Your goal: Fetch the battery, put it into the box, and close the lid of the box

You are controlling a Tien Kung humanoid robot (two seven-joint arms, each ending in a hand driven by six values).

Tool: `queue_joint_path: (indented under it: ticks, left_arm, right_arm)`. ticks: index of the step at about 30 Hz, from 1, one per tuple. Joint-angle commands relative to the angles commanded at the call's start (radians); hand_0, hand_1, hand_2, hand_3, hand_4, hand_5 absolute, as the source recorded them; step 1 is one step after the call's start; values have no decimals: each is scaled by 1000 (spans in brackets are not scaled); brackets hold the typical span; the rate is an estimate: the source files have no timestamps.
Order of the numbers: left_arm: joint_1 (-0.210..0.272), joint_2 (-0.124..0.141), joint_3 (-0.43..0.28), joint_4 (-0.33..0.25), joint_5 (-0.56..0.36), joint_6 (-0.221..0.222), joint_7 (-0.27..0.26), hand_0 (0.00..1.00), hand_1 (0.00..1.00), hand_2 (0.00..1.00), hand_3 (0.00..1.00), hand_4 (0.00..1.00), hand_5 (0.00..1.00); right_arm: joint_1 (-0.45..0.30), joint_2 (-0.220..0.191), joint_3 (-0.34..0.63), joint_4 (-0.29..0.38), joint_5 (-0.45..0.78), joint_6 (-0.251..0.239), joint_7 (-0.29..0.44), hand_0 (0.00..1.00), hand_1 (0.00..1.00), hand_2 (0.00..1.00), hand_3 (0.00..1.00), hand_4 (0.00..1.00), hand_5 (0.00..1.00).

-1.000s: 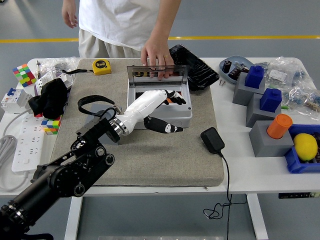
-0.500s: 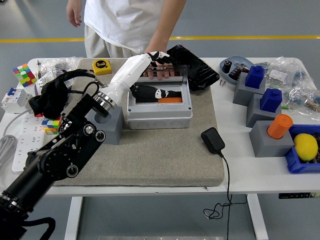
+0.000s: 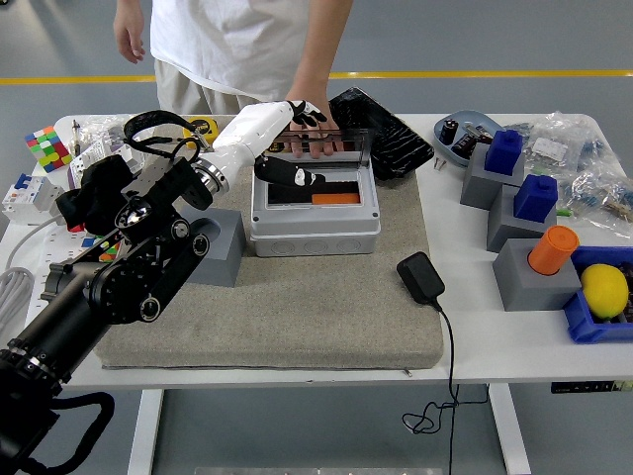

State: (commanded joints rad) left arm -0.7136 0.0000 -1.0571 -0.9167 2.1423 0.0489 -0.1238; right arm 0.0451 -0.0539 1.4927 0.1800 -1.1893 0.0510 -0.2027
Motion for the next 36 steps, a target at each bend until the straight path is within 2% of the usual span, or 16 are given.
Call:
queue_joint_path:
  ticks: [5, 6, 14, 21, 27, 31, 34, 36]
  left_arm:
    - [16, 0, 36, -44, -16, -17, 29, 646, 747, 740, 743, 998, 292]
    - [23, 0, 44, -62, -21, -22, 40, 602, 738, 744, 739, 998, 298]
    - [69, 0, 106, -179, -61, -69, 122, 574, 732, 742, 741, 998, 308]
    - [112, 0, 137, -235, -92, -101, 168, 571, 729, 745, 741, 998, 311]
    - [146, 0, 130, -293, -127, -114, 182, 551, 723, 740, 740, 998, 320]
    - [190, 17, 96, -348, -161, -121, 182, 530, 719, 739, 739, 998, 340]
    - [240, 28, 44, -391, -201, -101, 144, 530, 719, 739, 739, 998, 340]
    - [284, 31, -8, -421, -255, -68, 99, 544, 713, 736, 739, 998, 345]
  right_arm:
    - [-4, 0, 4, 0, -4, -1, -1, 764, 714, 724, 739, 998, 631]
    - [-5, 0, 6, 0, -7, -1, -1, 765, 714, 724, 740, 998, 631]
    - [-7, -1, 13, 0, -18, -3, -2, 760, 714, 724, 740, 998, 632]
    - [-8, 0, 17, 0, -25, -6, -3, 761, 714, 724, 740, 998, 632]
    - [-10, -1, 19, 0, -27, -6, -2, 759, 715, 723, 740, 998, 632]
    - [-11, 0, 20, 0, -27, -6, -1, 759, 715, 723, 740, 998, 632]
    - [-11, -1, 19, 0, -24, -5, 1, 759, 715, 723, 740, 998, 632]
    - [-11, -2, 22, 0, -24, -6, 2, 756, 714, 723, 741, 998, 632]
